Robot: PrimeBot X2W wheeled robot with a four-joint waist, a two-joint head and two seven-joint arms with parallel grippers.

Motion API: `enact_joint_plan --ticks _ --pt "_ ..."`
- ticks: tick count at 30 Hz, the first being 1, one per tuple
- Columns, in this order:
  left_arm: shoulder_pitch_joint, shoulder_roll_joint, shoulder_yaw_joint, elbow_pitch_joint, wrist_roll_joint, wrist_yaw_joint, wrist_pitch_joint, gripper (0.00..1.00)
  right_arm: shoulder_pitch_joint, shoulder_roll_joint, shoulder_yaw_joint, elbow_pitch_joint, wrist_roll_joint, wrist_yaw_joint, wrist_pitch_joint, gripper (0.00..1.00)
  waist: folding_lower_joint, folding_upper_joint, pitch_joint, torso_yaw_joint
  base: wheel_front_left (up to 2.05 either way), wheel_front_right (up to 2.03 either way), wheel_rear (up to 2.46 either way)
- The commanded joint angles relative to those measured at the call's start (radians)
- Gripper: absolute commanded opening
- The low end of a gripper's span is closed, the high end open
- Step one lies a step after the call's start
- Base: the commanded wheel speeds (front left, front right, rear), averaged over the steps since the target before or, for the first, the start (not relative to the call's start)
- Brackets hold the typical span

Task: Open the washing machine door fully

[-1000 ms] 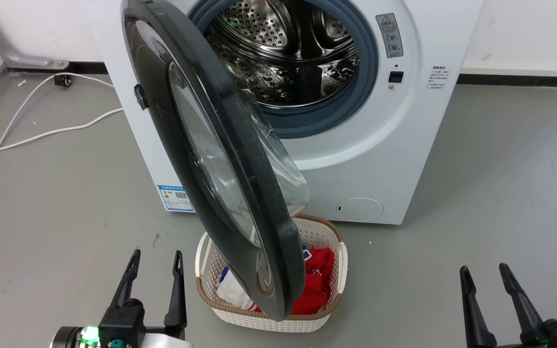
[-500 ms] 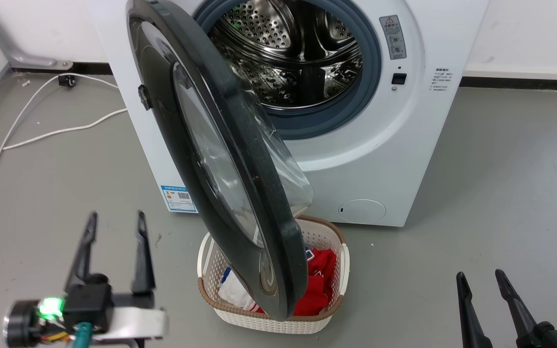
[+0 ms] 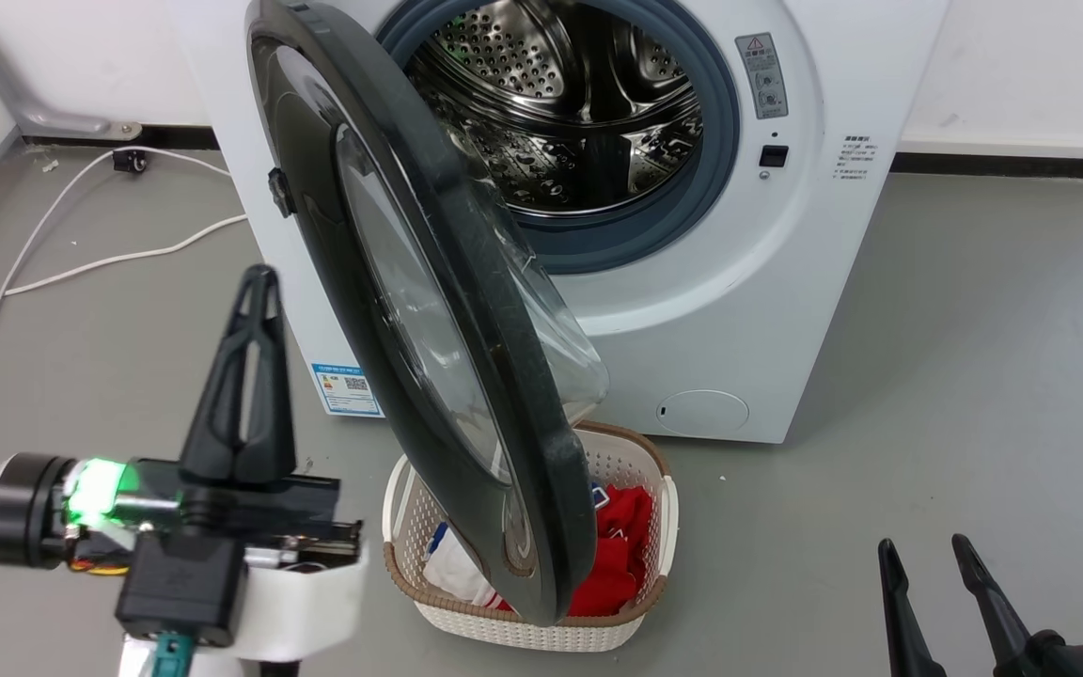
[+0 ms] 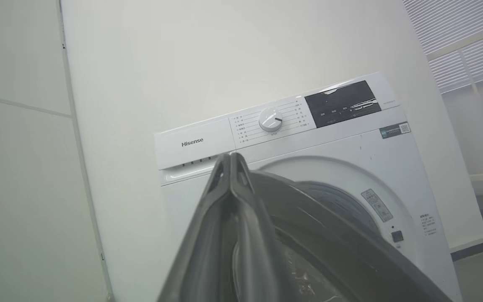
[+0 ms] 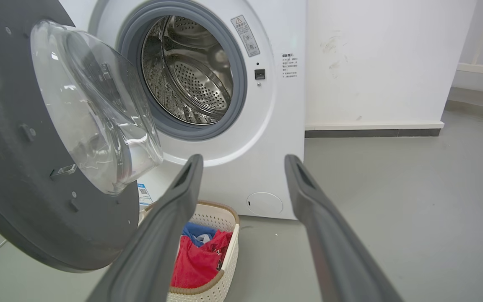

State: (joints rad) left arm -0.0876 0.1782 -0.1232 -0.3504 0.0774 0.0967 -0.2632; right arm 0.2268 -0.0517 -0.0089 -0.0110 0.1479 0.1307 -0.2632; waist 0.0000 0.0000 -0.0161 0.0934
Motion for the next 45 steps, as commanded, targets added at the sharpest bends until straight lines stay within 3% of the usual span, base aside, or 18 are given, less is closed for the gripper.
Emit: enact_joint_plan --ticks 1,12,13,23,33,45 --pt "-0.019 0.007 -0.022 -0.016 0.008 -0.008 -0.002 0.00 0.000 0.003 0.004 0.004 0.004 0.000 -0.002 1.00 0.0000 0.0000 0.000 -0.002 0.00 0.00 0.00" --pt "-0.078 0.003 -0.273 -0.046 0.027 -0.097 -0.002 0.00 -0.006 0.003 0.012 0.024 0.011 0.000 -0.002 1.00 0.0000 0.0000 0.001 -0.012 0.00 0.00 0.00" --pt "-0.084 -0.009 -0.342 -0.021 0.024 -0.120 -0.002 0.00 -0.009 0.003 0.015 0.028 0.010 0.000 -0.002 1.00 0.0000 0.0000 0.003 -0.013 0.00 0.00 0.00" --pt "-0.053 -0.032 -0.505 0.116 -0.007 -0.155 -0.002 0.00 -0.020 0.002 0.028 0.042 0.005 0.000 -0.002 1.00 0.0000 0.0000 0.016 -0.026 0.00 0.00 0.00" --pt "-0.023 -0.024 -0.567 0.251 -0.038 -0.154 -0.002 0.00 -0.043 0.002 0.036 0.046 -0.007 0.000 -0.002 1.00 0.0000 0.0000 0.062 -0.037 0.00 0.00 0.00" --pt "-0.067 -0.043 -0.518 0.383 -0.083 -0.105 -0.003 0.00 -0.088 0.003 0.045 0.059 -0.010 0.000 -0.002 1.00 0.0000 0.0000 0.133 -0.037 0.00 0.00 0.00"
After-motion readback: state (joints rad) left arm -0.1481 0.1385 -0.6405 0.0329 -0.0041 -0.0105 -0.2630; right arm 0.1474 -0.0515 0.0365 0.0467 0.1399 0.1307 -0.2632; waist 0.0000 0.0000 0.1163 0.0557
